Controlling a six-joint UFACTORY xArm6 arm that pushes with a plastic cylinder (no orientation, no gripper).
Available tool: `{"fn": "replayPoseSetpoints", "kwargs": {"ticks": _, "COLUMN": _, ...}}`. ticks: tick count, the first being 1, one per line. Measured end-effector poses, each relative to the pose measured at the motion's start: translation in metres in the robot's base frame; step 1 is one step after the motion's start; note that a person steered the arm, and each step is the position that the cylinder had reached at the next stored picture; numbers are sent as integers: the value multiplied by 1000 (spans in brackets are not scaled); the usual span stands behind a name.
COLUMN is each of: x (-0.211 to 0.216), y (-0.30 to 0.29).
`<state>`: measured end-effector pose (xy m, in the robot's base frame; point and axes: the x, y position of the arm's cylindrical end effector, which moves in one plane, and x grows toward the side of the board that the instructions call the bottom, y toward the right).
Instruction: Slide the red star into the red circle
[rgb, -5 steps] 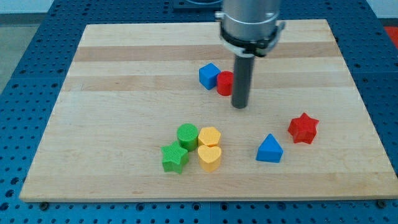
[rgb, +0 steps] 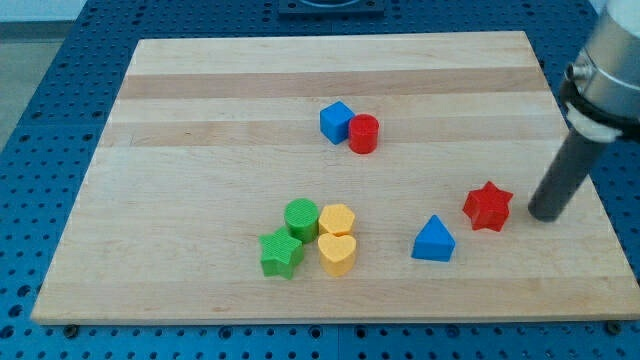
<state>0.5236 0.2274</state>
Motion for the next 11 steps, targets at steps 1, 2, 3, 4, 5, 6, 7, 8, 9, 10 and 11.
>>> {"fn": "replayPoseSetpoints", "kwargs": {"ticks": 1, "x": 6, "y": -28}}
{"fn": "replayPoseSetpoints", "kwargs": {"ticks": 2, "x": -4, "y": -65}}
{"fn": "replayPoseSetpoints", "kwargs": {"ticks": 3, "x": -16, "y": -93}}
{"fn": "replayPoseSetpoints", "kwargs": {"ticks": 4, "x": -27, "y": -121}}
{"fn": "replayPoseSetpoints", "kwargs": {"ticks": 5, "x": -37, "y": -134}}
{"fn": "replayPoseSetpoints", "kwargs": {"ticks": 6, "x": -53, "y": -134}}
{"fn": "replayPoseSetpoints", "kwargs": {"ticks": 7, "x": -70, "y": -135}}
{"fn": "replayPoseSetpoints", "kwargs": {"ticks": 8, "x": -83, "y": -135}}
{"fn": "replayPoseSetpoints", "kwargs": {"ticks": 9, "x": -100, "y": -139}}
{"fn": "replayPoseSetpoints", "kwargs": {"ticks": 10, "x": -109, "y": -140}}
{"fn": "replayPoseSetpoints", "kwargs": {"ticks": 11, "x": -95, "y": -128}}
